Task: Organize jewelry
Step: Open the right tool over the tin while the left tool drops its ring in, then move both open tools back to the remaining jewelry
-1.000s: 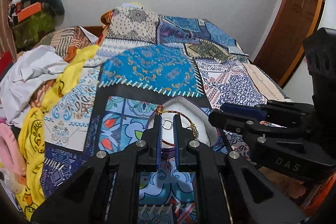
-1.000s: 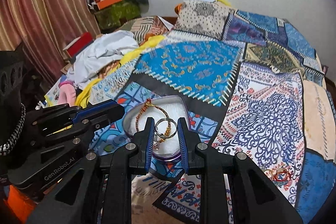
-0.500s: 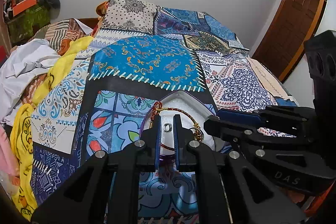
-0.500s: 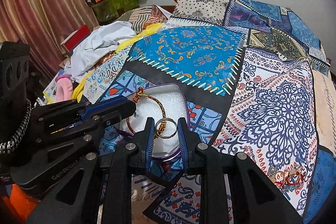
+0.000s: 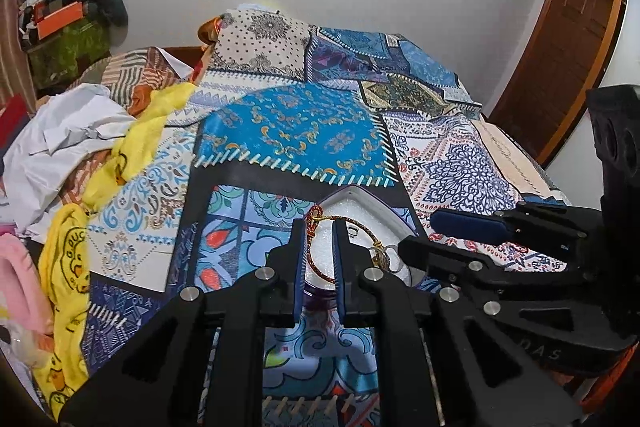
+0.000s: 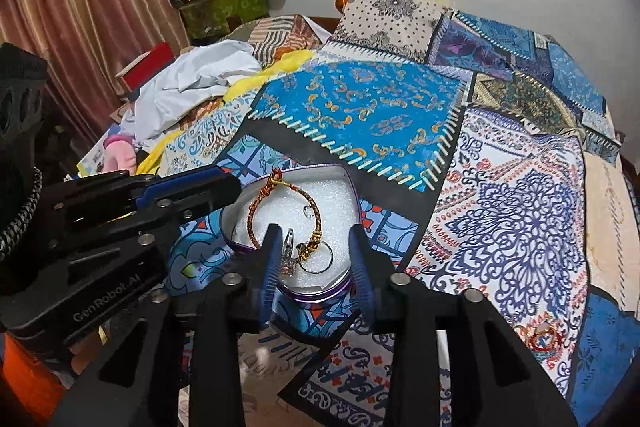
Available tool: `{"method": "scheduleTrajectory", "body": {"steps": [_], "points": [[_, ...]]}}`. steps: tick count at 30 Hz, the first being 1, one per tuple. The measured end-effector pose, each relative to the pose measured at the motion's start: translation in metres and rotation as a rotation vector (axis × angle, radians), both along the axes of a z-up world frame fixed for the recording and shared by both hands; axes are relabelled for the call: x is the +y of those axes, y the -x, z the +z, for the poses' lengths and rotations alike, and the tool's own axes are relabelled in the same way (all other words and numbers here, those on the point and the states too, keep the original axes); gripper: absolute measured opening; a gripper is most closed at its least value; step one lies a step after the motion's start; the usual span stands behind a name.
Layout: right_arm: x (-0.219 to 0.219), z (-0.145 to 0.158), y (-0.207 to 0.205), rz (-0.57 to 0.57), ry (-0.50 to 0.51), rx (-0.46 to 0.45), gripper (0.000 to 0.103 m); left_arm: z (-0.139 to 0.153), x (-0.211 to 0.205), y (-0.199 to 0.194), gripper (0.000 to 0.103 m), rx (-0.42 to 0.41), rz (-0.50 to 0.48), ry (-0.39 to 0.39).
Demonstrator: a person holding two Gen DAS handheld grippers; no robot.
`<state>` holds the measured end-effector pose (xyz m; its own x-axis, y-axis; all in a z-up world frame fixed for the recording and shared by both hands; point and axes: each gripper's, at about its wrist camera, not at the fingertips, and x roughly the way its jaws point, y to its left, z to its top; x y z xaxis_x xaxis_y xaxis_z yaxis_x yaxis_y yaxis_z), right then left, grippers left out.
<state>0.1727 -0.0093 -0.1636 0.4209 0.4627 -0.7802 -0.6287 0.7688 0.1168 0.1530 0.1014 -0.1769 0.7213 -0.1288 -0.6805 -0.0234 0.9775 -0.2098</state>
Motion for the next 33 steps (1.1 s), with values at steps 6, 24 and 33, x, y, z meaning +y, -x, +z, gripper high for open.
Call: {"method": "scheduleTrajectory", "body": {"steps": [6, 24, 33], "points": [[-0.007, 0.017, 0.006, -0.015, -0.015, -0.034, 0.033, 0.019, -0.005, 0.01, 0.016, -0.032, 0.004, -0.023], [-0.076, 0.07, 0.024, -0.126, -0.093, -0.169, 0.038, 0.078, -0.055, 0.035, 0.037, -0.146, -0.041, -0.089], [-0.139, 0.079, 0.022, -0.254, -0.103, -0.205, 0.048, 0.079, -0.098, 0.022, 0.049, -0.131, -0.105, -0.09]]}}
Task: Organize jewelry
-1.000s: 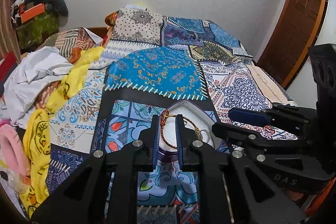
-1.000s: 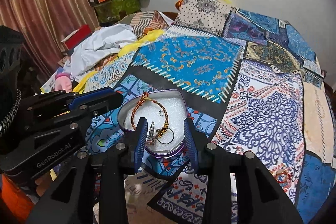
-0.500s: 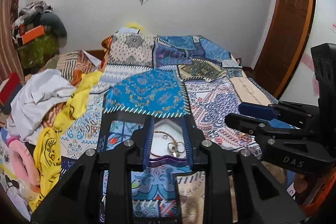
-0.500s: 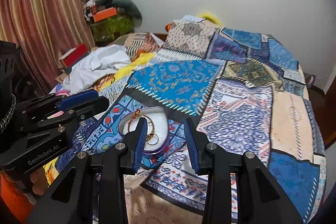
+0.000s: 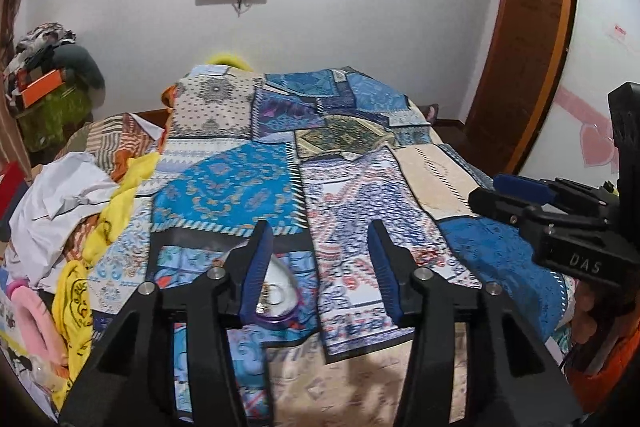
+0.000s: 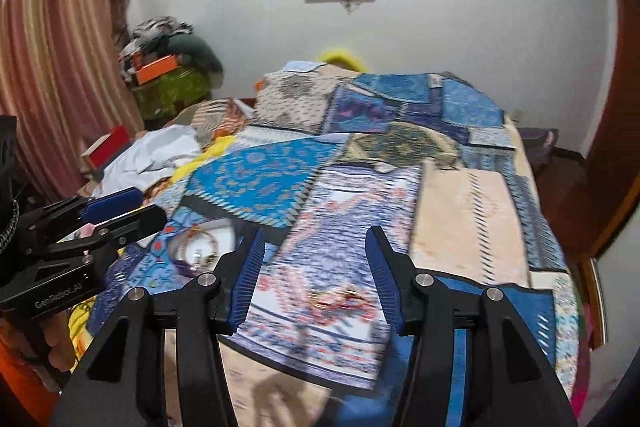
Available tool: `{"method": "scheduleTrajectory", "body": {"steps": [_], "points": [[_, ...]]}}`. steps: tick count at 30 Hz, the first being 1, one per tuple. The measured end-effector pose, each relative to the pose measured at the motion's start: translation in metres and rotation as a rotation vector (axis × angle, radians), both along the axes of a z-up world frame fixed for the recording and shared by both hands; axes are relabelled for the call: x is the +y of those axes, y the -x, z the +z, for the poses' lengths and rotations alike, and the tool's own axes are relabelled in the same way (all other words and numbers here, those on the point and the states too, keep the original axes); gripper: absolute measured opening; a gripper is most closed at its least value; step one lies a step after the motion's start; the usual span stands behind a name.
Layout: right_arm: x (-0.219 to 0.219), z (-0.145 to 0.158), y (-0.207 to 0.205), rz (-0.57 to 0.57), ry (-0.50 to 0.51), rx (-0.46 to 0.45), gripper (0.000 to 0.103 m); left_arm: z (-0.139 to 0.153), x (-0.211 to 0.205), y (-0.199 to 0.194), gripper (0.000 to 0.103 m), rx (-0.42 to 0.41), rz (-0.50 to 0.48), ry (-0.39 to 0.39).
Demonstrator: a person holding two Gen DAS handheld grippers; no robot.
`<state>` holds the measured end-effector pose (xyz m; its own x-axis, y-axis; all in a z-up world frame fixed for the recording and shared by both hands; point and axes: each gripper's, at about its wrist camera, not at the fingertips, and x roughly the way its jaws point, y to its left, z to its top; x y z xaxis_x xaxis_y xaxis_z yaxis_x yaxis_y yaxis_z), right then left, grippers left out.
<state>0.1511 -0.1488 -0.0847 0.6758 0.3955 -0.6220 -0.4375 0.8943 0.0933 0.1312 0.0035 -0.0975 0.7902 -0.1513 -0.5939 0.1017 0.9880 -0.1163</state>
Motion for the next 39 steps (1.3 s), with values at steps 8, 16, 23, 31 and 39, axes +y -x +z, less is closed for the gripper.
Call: {"method": "scheduleTrajectory", "body": {"steps": [8, 16, 23, 31, 39], "points": [[-0.05, -0.01, -0.009, -0.102, 0.004, 0.024, 0.048, -0.02, -0.041, -0.022, 0.049, 0.056, -0.081, -0.005], [-0.064, -0.036, -0.021, -0.103, 0.021, 0.092, 0.048, -0.059, -0.058, -0.046, 0.049, 0.163, -0.104, -0.017], [-0.061, -0.062, -0.029, -0.06, 0.046, 0.153, 0.048, -0.083, -0.062, -0.063, 0.039, 0.229, -0.145, 0.022], [-0.053, -0.078, -0.029, 0.003, 0.091, 0.187, 0.048, -0.096, -0.07, -0.077, 0.024, 0.255, -0.179, 0.051], [-0.055, -0.081, -0.031, 0.006, 0.073, 0.207, 0.049, -0.1, -0.075, -0.078, 0.008, 0.254, -0.185, 0.06]]}}
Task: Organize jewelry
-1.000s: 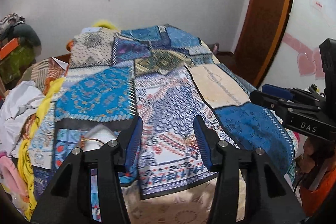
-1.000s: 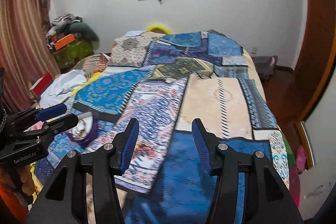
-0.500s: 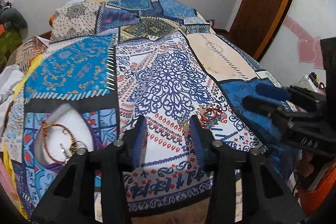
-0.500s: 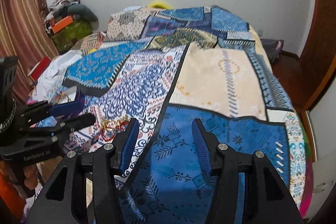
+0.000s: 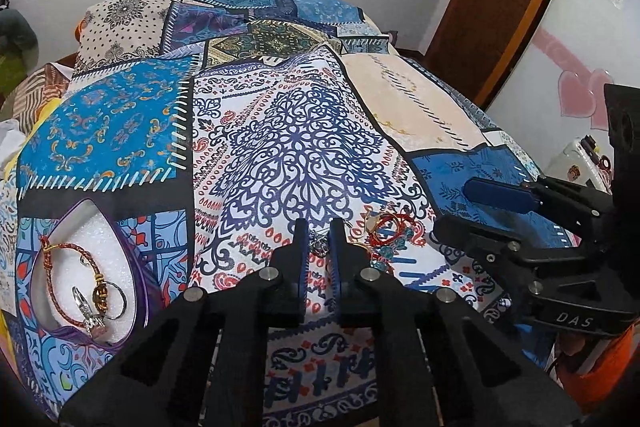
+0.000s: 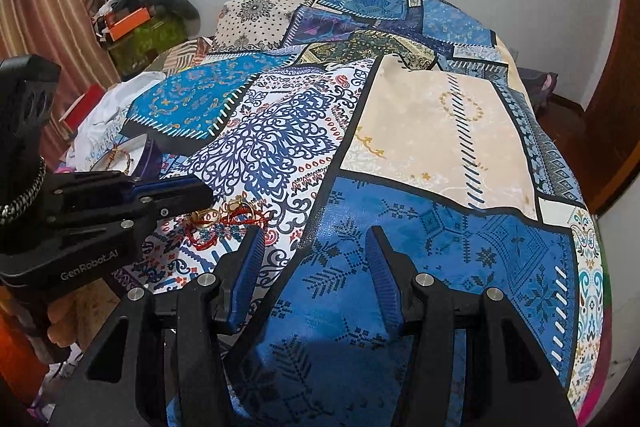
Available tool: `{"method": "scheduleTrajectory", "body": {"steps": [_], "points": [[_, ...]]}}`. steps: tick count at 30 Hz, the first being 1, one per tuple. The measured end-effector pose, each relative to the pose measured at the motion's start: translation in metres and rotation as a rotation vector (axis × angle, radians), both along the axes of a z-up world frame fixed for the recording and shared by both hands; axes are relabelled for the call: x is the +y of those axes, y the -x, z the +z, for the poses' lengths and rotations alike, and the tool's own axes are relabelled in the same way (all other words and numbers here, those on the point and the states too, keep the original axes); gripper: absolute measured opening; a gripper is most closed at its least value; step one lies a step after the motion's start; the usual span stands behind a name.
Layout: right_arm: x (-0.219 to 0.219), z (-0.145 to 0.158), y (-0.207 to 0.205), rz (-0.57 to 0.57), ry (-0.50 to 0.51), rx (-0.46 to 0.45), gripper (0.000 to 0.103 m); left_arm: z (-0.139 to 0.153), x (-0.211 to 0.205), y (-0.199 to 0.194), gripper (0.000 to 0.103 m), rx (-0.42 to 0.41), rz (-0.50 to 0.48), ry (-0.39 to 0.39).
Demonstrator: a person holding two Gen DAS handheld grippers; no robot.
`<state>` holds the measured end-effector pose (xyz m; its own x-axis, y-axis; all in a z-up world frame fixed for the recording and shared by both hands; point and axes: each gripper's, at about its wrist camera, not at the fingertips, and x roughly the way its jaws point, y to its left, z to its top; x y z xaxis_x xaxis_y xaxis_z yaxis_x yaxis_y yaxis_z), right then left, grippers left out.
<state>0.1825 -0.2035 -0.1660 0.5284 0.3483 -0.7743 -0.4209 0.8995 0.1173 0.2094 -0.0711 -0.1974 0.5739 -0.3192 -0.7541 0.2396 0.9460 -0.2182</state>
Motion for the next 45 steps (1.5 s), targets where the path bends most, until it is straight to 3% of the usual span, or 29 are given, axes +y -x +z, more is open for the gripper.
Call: {"method": "scheduleTrajectory", "body": {"steps": [19, 21, 23, 27, 31, 38, 45], "points": [[0.037, 0.011, -0.005, 0.054, -0.024, -0.027, 0.048, 0.035, 0.039, 0.026, 0.008, -0.106, 0.078, 0.024], [0.041, 0.01, -0.008, 0.058, -0.012, -0.037, 0.044, 0.033, 0.041, 0.026, 0.008, -0.102, 0.077, 0.025], [0.046, 0.007, -0.011, 0.07, 0.002, -0.027, 0.033, 0.031, 0.042, 0.027, 0.008, -0.098, 0.076, 0.026], [0.049, -0.003, -0.014, 0.077, 0.019, 0.009, 0.029, 0.028, 0.043, 0.027, 0.008, -0.093, 0.074, 0.032], [0.05, -0.008, -0.012, 0.089, 0.044, 0.01, 0.017, 0.028, 0.044, 0.027, 0.008, -0.091, 0.077, 0.044], [0.045, -0.003, -0.01, 0.062, 0.032, 0.0, 0.017, 0.036, 0.045, 0.034, 0.008, -0.11, 0.08, 0.044], [0.041, 0.024, -0.004, 0.026, 0.01, -0.062, 0.017, 0.055, 0.052, 0.047, 0.008, -0.154, 0.096, 0.044]]}}
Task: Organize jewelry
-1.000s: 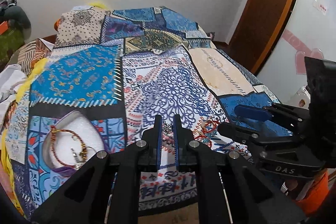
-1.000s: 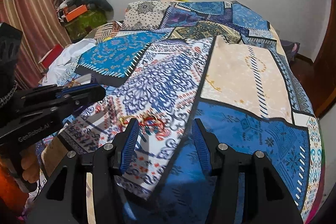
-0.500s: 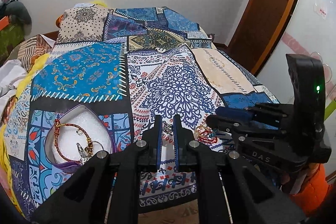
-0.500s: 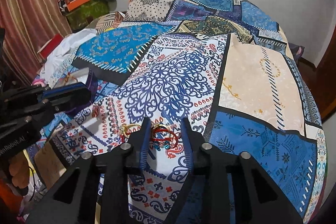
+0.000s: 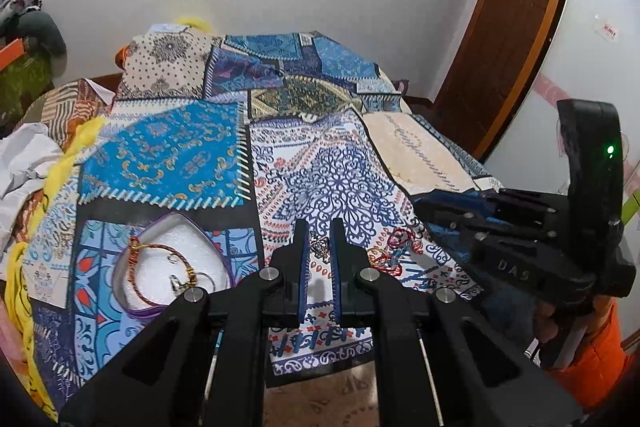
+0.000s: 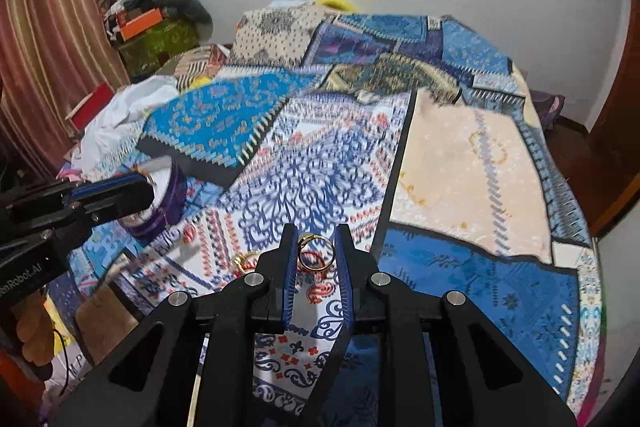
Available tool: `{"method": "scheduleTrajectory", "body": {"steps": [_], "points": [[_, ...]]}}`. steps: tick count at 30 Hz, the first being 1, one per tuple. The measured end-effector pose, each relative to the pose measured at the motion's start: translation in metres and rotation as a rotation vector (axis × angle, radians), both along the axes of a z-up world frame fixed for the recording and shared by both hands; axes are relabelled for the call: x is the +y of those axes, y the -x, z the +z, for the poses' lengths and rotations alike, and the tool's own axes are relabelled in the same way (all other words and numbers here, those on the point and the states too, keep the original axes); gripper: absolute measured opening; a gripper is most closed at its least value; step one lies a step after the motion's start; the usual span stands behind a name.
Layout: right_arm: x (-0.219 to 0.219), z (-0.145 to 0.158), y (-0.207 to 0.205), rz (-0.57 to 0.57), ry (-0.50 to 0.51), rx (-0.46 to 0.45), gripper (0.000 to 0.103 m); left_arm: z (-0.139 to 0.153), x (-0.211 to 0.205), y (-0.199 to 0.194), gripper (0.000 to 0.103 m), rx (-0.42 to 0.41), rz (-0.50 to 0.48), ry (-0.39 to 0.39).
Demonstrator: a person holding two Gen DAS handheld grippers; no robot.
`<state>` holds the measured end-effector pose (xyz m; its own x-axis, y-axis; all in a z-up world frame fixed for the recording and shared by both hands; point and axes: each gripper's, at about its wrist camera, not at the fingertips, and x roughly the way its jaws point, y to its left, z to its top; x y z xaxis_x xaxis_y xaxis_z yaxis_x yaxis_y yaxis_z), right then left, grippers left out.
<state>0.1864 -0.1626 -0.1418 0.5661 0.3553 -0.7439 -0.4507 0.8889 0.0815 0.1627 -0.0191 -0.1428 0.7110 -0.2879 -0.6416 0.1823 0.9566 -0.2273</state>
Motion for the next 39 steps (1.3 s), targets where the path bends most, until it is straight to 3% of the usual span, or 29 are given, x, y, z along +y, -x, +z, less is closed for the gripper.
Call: {"method": "scheduleTrajectory", "body": {"steps": [12, 21, 30, 39], "points": [[0.006, 0.056, 0.018, -0.024, -0.058, -0.143, 0.017, 0.039, 0.018, 0.026, 0.008, -0.098, 0.045, -0.009], [0.029, 0.075, 0.03, 0.02, -0.098, -0.193, 0.017, 0.054, 0.042, 0.039, 0.008, -0.143, 0.104, -0.019], [0.067, 0.067, 0.032, 0.081, -0.125, -0.168, 0.017, 0.054, 0.073, 0.047, 0.008, -0.151, 0.152, -0.025], [0.104, 0.045, 0.025, 0.133, -0.12, -0.106, 0.017, 0.028, 0.102, 0.04, 0.008, -0.09, 0.186, -0.012]]}}
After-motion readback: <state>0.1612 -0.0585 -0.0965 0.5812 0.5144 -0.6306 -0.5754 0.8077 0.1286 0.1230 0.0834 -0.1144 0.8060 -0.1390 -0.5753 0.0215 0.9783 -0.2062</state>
